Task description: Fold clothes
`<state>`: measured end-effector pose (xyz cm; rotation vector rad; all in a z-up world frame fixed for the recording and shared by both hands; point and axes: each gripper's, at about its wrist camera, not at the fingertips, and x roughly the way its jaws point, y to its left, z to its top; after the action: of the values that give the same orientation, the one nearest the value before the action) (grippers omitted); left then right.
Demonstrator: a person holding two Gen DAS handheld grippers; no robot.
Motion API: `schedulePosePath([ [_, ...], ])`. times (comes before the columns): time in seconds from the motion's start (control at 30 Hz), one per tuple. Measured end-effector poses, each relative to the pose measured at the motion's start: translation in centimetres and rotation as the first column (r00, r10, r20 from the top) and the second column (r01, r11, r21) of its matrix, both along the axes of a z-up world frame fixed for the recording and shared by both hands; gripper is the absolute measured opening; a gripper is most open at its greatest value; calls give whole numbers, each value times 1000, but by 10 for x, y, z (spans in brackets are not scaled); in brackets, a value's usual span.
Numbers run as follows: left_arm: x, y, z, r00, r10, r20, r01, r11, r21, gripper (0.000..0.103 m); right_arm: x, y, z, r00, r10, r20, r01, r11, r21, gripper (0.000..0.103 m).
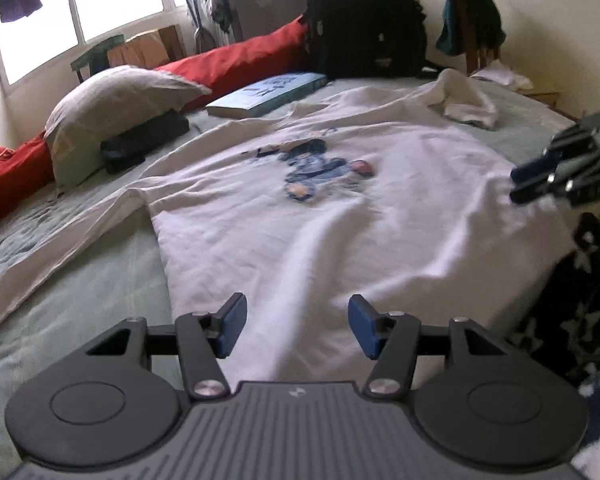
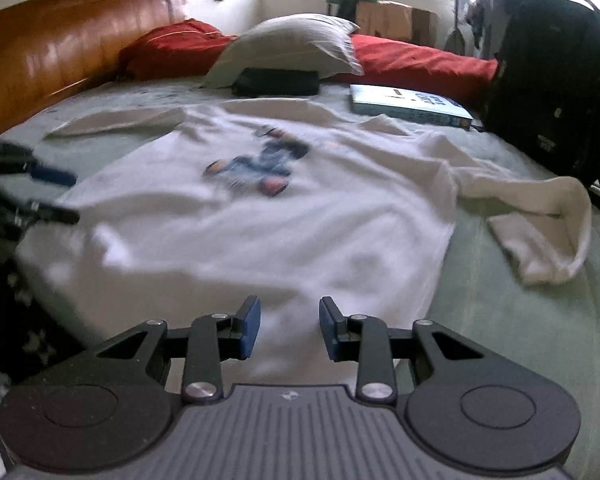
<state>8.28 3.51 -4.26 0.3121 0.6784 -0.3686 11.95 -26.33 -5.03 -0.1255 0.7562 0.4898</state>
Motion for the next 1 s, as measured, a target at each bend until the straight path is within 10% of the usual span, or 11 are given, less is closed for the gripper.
schedulePosePath([
  [0.4, -24, 23, -6, 987, 71, -141, -82, 994, -76, 63, -49, -23, -7, 998, -42, -48, 35, 990, -134, 40],
  [0.53, 3, 47, 12, 985, 149, -88, -162, 975, -153, 61, -48, -24, 4, 998, -61, -11, 60, 997, -40, 41],
  [0.77, 83, 99, -5, 934, 318, -164, -351, 905, -242, 29, -50, -19, 22, 996, -71, 50, 68, 996, 60, 46],
  [1.0, 98, 85, -31, 940, 303, -158, -330, 924, -191, 29, -47, -29, 24, 992, -119, 42, 115, 989, 94, 49],
])
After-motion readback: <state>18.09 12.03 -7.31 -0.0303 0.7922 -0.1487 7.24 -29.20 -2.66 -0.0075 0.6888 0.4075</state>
